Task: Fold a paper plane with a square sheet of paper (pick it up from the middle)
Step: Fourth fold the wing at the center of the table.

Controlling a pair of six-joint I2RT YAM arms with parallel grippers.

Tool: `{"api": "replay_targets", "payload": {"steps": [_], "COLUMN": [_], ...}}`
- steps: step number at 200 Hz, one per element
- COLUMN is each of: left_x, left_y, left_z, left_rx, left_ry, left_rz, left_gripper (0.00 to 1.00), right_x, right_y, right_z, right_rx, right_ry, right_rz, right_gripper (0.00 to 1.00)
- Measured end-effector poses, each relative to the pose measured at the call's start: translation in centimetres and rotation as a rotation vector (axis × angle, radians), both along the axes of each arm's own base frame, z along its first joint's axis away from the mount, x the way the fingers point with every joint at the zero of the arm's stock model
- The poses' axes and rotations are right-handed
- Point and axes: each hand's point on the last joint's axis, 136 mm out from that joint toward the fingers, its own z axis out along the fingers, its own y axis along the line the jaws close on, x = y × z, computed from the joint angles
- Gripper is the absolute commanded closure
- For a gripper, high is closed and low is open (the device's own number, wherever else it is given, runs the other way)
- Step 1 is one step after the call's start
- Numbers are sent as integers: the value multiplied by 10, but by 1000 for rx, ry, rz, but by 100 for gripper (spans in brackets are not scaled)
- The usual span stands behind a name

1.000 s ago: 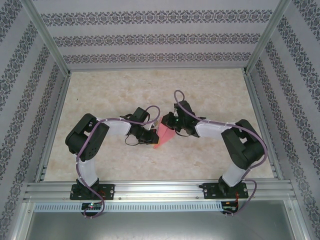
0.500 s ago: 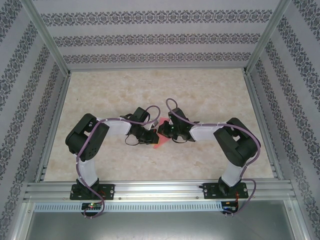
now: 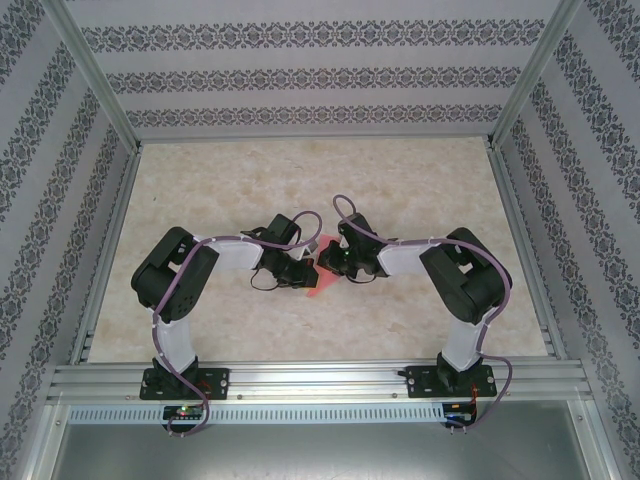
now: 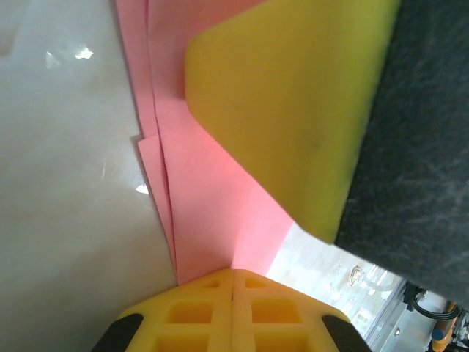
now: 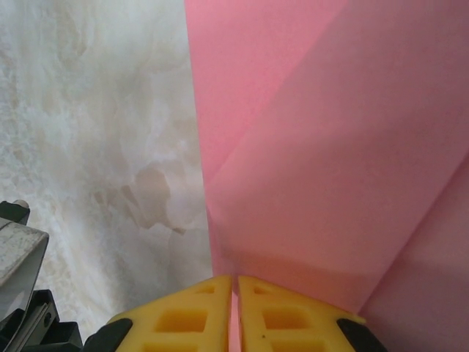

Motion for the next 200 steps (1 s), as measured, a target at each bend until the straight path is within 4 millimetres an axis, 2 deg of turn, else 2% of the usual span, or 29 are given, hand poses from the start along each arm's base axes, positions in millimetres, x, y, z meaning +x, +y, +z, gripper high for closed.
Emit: {"api": "replay_targets", "payload": {"steps": [28,94,151,200], "left_x": [0,0,0,0], "left_y": [0,0,-1,-1], "left_z": [0,-1,0,0], "left_rx": [1,1,-2,-3], "left_ry": [-1,-4,-14,-16], "left_rz": [-2,-5,-12,-15], "left_gripper": [100,100,100,100], "right_x": [7,38,50,86], "right_y": [-3,-25,-31,-61], "right_z": [0,1,2,4], "right_rx": [19,19,77,15], "right_ry": [8,-8,31,-24], "right_rz": [4,-34,-24,-105], "right_gripper": [86,85,83,83]}}
